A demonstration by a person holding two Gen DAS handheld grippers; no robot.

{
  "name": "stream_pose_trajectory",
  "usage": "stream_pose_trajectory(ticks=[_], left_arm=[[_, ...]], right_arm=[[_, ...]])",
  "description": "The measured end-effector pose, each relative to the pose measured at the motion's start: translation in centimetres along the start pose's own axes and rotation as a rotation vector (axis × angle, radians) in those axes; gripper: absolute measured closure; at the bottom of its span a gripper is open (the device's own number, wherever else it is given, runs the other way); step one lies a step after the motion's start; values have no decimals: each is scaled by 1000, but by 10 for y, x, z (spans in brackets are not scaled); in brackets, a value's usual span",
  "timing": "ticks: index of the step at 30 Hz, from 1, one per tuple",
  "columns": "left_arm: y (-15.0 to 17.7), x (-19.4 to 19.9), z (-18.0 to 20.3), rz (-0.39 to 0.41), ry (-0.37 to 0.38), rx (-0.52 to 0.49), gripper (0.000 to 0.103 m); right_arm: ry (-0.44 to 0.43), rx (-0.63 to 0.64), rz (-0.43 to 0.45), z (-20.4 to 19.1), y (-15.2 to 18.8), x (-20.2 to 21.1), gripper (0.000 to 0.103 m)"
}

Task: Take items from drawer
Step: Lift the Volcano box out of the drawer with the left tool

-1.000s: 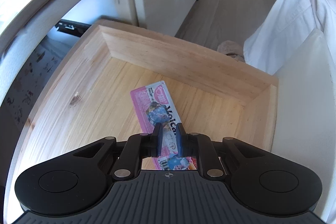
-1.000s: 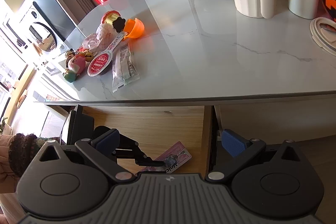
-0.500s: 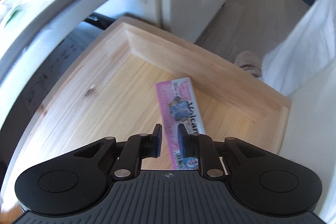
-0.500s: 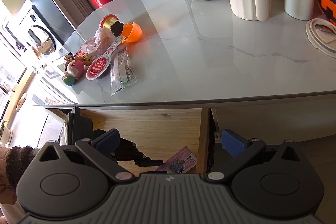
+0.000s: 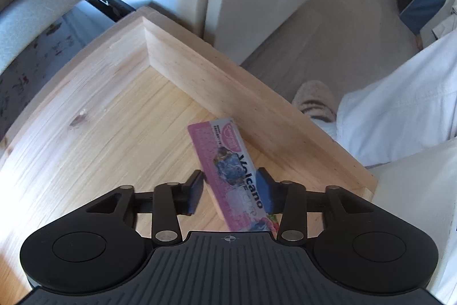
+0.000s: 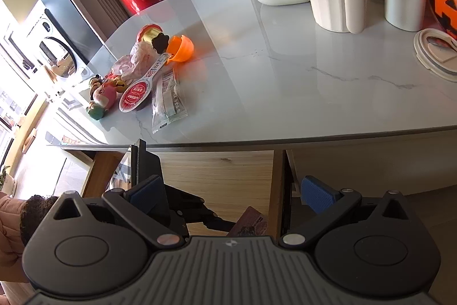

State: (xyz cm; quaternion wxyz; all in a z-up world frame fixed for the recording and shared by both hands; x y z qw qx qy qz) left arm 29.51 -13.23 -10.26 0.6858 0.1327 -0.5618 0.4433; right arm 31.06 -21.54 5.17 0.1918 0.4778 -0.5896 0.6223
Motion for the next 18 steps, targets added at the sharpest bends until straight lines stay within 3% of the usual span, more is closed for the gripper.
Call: stream_pose_trajectory(ticks=[3, 10, 12, 15, 16, 18], left_arm=[[-1, -11, 4, -56, -13, -23, 49], [-4, -22, 22, -93, 13, -92, 15], [-5, -23, 24, -104, -2, -92, 16], [-8, -22, 26, -123, -37, -82, 26], [-9, -21, 26, -127, -69, -80, 44], [-13, -15, 19, -153, -83, -48, 52]], right_arm=[[5, -13, 2, 2, -1, 0, 0], [18, -12, 17, 1, -2, 2, 0], [24, -11, 24, 0, -2, 2, 0], [51, 2, 44, 0, -2, 3, 0], [63, 8, 53, 0, -2, 3, 0], [78, 14, 67, 0, -2, 4, 0]])
Point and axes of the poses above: each gripper's, at about its wrist camera, not at the fingertips, and x roughly against the way its jaws point, z to its right, y to its underside, the point moved 1 cm from there along -x, roughly the way its jaws point, and after that the axes turned 9 degrees about y, right-handed, at the moved point
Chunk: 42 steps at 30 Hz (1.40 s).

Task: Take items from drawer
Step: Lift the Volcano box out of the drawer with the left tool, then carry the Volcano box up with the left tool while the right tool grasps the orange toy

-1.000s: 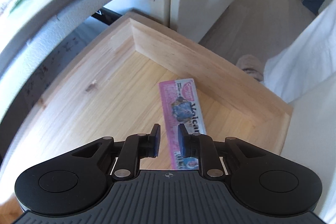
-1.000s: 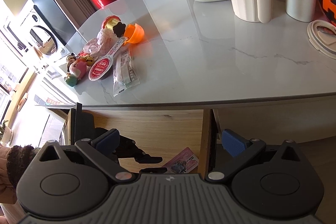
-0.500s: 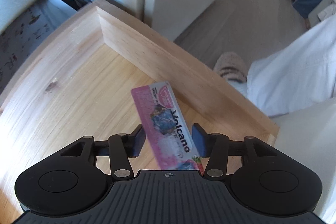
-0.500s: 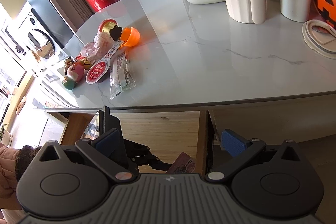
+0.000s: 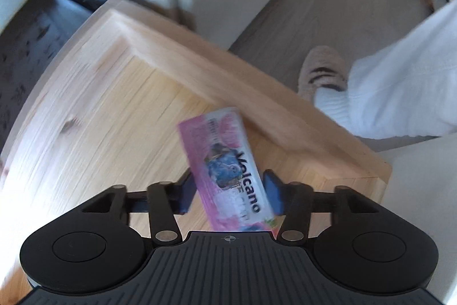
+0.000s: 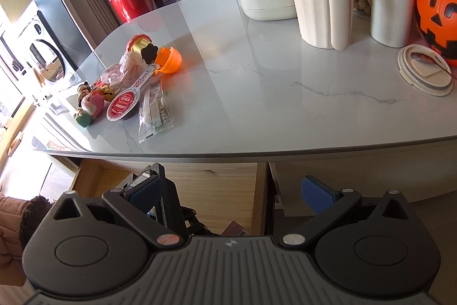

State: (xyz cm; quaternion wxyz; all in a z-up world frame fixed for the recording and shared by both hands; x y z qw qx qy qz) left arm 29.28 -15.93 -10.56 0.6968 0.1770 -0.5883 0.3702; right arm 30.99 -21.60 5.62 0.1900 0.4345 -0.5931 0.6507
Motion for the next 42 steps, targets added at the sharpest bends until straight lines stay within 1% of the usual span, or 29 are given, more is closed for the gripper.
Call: stream_pose_trajectory(ticks=[3, 6, 8, 10, 12, 15, 16, 17, 20, 22, 23, 24, 25, 26, 27, 28, 30, 32, 34, 35, 36, 37, 38, 40, 42], left_arm=[[11, 26, -8, 42, -25, -30, 53], [42, 69, -18, 108, -49, -26, 55], [64, 99, -28, 165, -63, 2, 55], [100, 131, -43, 239, -54, 81, 55], [133, 148, -58, 290, -57, 157, 55], [173, 156, -79, 353, -65, 277, 55], [180, 158, -84, 370, -61, 312, 55], [184, 163, -88, 390, -60, 329, 55], [200, 181, -89, 470, -50, 337, 55], [212, 186, -95, 511, -60, 368, 55], [217, 190, -94, 524, -70, 389, 55], [220, 189, -92, 537, -79, 417, 55], [226, 190, -94, 544, -80, 437, 55], [234, 189, -96, 549, -79, 455, 55], [233, 190, -100, 553, -76, 476, 55], [238, 191, -110, 552, -72, 490, 55], [247, 190, -114, 544, -61, 513, 55], [256, 191, -116, 528, -53, 535, 55], [258, 191, -117, 515, -50, 543, 55], [265, 194, -117, 513, -46, 539, 55], [262, 193, -116, 512, -43, 530, 55], [260, 194, -114, 513, -41, 516, 55], [258, 194, -111, 513, -39, 499, 55], [257, 194, -106, 512, -42, 471, 55], [254, 191, -103, 503, -50, 454, 55]], right_arm=[[-14, -17, 18, 3, -2, 3, 0], [-10, -22, 52, 4, -4, 6, 0], [-37, -28, 61, 3, -5, 9, 0], [-52, -14, 28, -2, -6, 5, 0], [-51, 36, -83, -21, -3, -8, 0], [-34, 160, -283, -65, 8, -37, 0], [-37, 199, -331, -79, 12, -45, 0], [-41, 250, -397, -99, 18, -56, 0], [-49, 361, -556, -147, 30, -89, 0], [-36, 464, -629, -174, 42, -111, 0], [-23, 541, -663, -188, 50, -124, 2], [-11, 603, -689, -197, 56, -135, 8], [4, 649, -710, -205, 60, -146, 13], [16, 678, -734, -210, 63, -157, 13], [20, 679, -762, -214, 64, -167, 13], [18, 666, -793, -216, 65, -176, 14], [15, 640, -846, -223, 69, -190, 14], [28, 658, -884, -229, 76, -201, 17], [60, 712, -863, -236, 80, -203, 27], [63, 727, -867, -238, 81, -203, 33], [65, 721, -882, -238, 82, -202, 49], [72, 713, -897, -236, 83, -200, 58], [80, 715, -893, -235, 85, -195, 58], [82, 732, -857, -231, 87, -182, 58], [78, 697, -828, -223, 85, -166, 59]])
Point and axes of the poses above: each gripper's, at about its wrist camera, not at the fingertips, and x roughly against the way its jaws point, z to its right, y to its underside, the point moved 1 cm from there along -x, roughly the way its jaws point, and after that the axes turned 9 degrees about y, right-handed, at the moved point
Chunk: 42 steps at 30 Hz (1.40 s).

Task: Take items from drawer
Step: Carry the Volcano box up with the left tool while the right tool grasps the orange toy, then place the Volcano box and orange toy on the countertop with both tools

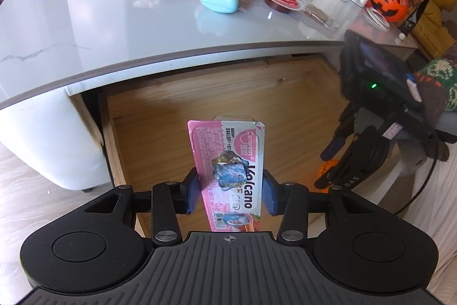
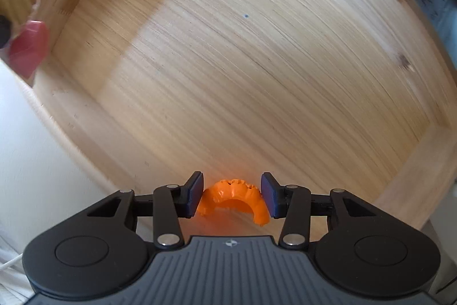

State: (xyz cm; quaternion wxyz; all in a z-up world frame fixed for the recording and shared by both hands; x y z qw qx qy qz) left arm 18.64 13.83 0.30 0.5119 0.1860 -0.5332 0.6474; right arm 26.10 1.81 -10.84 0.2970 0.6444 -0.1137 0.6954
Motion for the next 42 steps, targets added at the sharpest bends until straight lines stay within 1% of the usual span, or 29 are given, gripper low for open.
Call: stream_pose_trajectory(ticks=[1, 3, 5, 7, 8, 9, 10, 11, 13, 15, 16, 18, 20, 21, 22, 24, 25, 26, 29, 30, 32, 34, 36, 38, 39, 40, 42], left_arm=[[0, -2, 1, -3, -6, -7, 55], [1, -4, 4, -2, -14, -19, 55], [0, 0, 8, 20, -7, -38, 55], [-5, 14, 14, 74, 16, -51, 55], [-8, 25, 18, 118, 31, -58, 55], [-15, 39, 22, 179, 49, -63, 55], [-22, 50, 25, 224, 54, -60, 55], [-31, 58, 26, 258, 42, -48, 55], [-59, 64, 26, 293, -53, -8, 55], [-85, 58, 20, 306, -151, 7, 55], [-96, 52, 12, 314, -185, 32, 55], [-115, 39, -11, 349, -210, 118, 54], [-127, 23, -31, 348, -187, 188, 55], [-131, 12, -42, 338, -154, 219, 54], [-134, 4, -50, 339, -120, 239, 54], [-133, -7, -60, 381, -60, 267, 57], [-134, -9, -61, 409, -60, 260, 57], [-137, -11, -60, 411, -78, 248, 57], [-148, -13, -49, 412, -177, 150, 56], [-150, -12, -46, 417, -199, 117, 56], [-153, -12, -43, 421, -216, 81, 56], [-156, -11, -41, 430, -221, 51, 55], [-158, -10, -40, 436, -225, 29, 55], [-159, -5, -40, 463, -213, 31, 55], [-161, -1, -40, 486, -198, 40, 55], [-160, 6, -40, 516, -179, 52, 55], [-155, 25, -43, 613, -152, 74, 55]], right_arm=[[-5, -18, 24, 3, 7, 7, 61], [-14, -56, 83, 11, 23, 24, 61], [-30, -103, 150, 18, 35, 45, 61], [-32, -143, 229, 28, 51, 65, 61], [-32, -171, 288, 35, 58, 79, 61], [-31, -197, 341, 38, 66, 92, 61], [-38, -223, 394, 42, 75, 106, 61], [-52, -245, 450, 49, 82, 121, 61], [-59, -277, 565, 57, 94, 148, 61], [-53, -321, 675, 69, 101, 172, 61], [-52, -345, 719, 77, 100, 183, 61], [-46, -396, 785, 92, 99, 197, 61], [-28, -439, 832, 103, 92, 207, 61], [-8, -455, 848, 115, 93, 212, 61], [15, -468, 858, 120, 89, 215, 61], [53, -483, 859, 125, 80, 216, 61], [67, -484, 856, 129, 78, 217, 61], [76, -484, 853, 133, 75, 218, 61], [106, -486, 855, 137, 55, 211, 61], [119, -483, 864, 138, 42, 210, 61], [147, -471, 884, 135, 20, 207, 61], [175, -465, 901, 131, -1, 205, 61], [177, -469, 914, 129, -22, 202, 60], [176, -488, 905, 128, -37, 197, 55], [182, -509, 895, 129, -43, 195, 45], [185, -531, 888, 131, -46, 193, 40], [184, -566, 887, 132, -42, 194, 40]])
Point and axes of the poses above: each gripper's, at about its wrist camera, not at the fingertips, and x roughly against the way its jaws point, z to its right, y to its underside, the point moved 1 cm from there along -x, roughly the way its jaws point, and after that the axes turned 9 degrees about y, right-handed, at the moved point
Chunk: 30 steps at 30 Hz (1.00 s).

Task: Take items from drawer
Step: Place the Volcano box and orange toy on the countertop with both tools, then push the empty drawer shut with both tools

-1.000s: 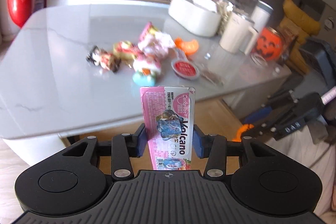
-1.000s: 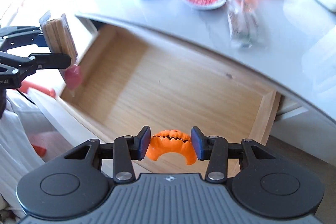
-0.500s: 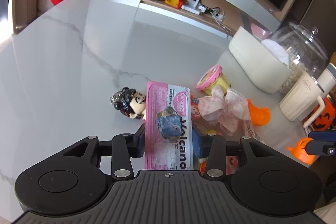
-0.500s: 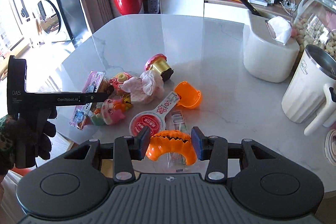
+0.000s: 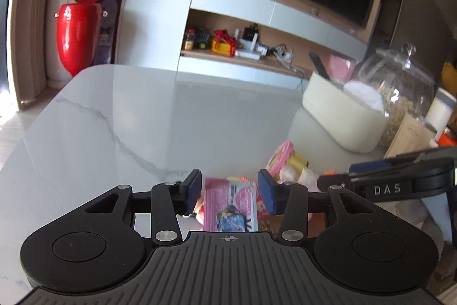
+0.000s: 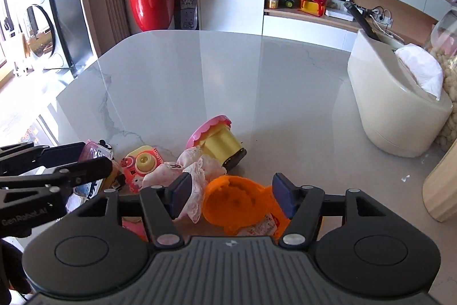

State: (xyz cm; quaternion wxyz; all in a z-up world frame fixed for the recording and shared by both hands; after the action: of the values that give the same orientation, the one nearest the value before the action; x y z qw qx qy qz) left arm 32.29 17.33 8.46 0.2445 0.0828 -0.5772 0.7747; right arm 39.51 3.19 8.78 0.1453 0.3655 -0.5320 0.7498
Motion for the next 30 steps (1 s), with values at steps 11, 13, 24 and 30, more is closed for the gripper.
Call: stream_pose_trajectory(ticks=[11, 13, 24, 30], left_arm=[[45, 121, 47, 137, 42, -33, 56], [73, 145, 69, 90, 17, -27, 56], [208, 179, 145, -334, -70, -7, 55], [241, 157, 160, -428, -134, -112, 55]], right_arm=[[-8, -35, 192, 55, 80, 155, 10], [-57, -51, 224, 66, 111, 183, 0], [-230, -152, 117, 51, 277, 224, 0], [-54, 31, -92, 11, 325, 180, 0]])
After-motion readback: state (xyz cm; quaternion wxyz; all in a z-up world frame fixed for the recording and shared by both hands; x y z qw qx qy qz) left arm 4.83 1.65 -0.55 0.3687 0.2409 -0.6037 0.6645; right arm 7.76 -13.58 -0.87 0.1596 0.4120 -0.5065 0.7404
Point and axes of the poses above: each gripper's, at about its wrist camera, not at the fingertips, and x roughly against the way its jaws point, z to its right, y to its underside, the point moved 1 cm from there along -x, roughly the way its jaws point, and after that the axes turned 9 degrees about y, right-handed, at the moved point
